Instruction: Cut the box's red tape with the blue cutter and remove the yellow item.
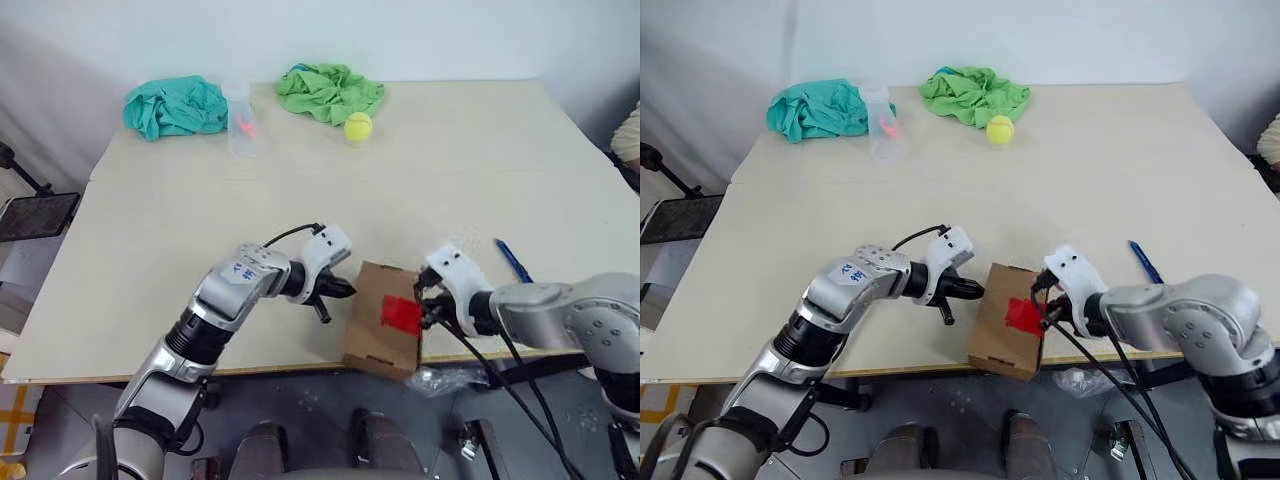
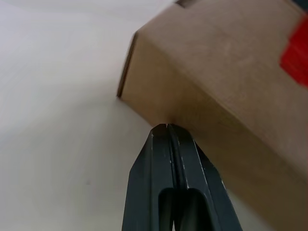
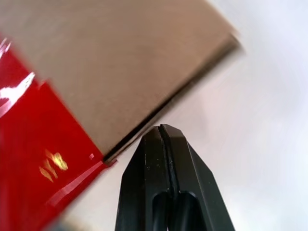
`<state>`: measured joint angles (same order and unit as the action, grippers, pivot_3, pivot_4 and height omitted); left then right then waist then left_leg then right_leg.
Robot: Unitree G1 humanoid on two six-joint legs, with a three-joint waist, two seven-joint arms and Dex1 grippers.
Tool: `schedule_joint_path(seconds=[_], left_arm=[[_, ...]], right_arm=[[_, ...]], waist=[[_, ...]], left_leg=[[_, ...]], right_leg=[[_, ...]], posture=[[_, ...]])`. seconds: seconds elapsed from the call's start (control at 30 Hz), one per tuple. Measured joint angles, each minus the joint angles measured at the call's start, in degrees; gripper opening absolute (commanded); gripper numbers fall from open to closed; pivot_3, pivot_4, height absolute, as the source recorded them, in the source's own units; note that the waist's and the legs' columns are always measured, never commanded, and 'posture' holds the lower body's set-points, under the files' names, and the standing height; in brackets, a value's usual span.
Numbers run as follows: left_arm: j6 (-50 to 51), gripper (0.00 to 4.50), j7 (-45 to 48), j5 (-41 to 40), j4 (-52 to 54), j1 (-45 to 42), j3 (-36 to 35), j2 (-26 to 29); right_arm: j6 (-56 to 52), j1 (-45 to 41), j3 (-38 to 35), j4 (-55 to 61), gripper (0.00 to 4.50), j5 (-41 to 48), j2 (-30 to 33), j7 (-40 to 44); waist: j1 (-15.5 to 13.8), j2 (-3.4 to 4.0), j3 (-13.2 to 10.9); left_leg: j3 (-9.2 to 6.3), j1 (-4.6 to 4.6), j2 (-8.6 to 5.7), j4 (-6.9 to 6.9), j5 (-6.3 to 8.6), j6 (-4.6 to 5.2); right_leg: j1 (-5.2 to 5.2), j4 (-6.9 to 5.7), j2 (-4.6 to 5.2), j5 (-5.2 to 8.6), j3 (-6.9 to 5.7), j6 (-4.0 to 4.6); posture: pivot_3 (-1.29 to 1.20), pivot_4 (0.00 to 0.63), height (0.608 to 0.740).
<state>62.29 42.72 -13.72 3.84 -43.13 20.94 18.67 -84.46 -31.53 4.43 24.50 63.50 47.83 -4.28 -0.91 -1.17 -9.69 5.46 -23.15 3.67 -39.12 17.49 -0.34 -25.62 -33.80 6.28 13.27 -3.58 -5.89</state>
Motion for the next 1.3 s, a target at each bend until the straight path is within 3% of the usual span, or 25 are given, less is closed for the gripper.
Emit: schedule_joint_path(seconds=[0.33,0.83,1.1,1.3], left_arm=[[-0.87,0.00,-1.66,0.11,-1.77,-1.35,-0.19,-1.65],[-7.32,0.00,-5.84,2.89,-9.10,-3.50,-1.90,-2.02],[-7.56,0.00,-4.70,3.30,-9.37,-3.59,-0.59,-0.72],[-9.39,0.00,-5.33,4.44,-11.93,-3.62,-1.88,0.63]], right_arm=[[3.27,-3.94,3.16,-4.43,0.02,-13.80,-0.68,10.70],[8.10,-5.51,6.63,-10.88,0.02,-27.24,-6.79,18.72],[8.75,-6.06,6.63,-11.51,0.02,-31.48,-6.60,22.18],[8.47,-6.03,5.16,-11.45,0.02,-35.12,-2.77,22.70]], waist=[[-0.47,0.03,-0.02],[-0.44,0.08,-0.05],[-0.41,0.10,-0.06],[-0.43,0.14,-0.10]], left_leg=[[-0.01,-0.07,0.00,0.01,0.02,0.03],[0.02,-0.07,0.00,0.01,0.01,0.02],[0.03,-0.08,0.01,0.02,0.01,0.02],[0.03,-0.08,0.00,0.02,0.01,0.02]], right_leg=[[0.00,0.02,-0.01,0.00,-0.05,0.00],[-0.01,-0.06,-0.01,-0.02,-0.07,-0.03],[-0.01,-0.08,-0.01,-0.02,-0.09,-0.03],[-0.01,-0.06,0.00,-0.02,-0.09,-0.03]], posture=[[0.00,0.150,0.740],[0.00,0.150,0.740],[0.00,0.150,0.740],[0.00,0.150,0.740]])
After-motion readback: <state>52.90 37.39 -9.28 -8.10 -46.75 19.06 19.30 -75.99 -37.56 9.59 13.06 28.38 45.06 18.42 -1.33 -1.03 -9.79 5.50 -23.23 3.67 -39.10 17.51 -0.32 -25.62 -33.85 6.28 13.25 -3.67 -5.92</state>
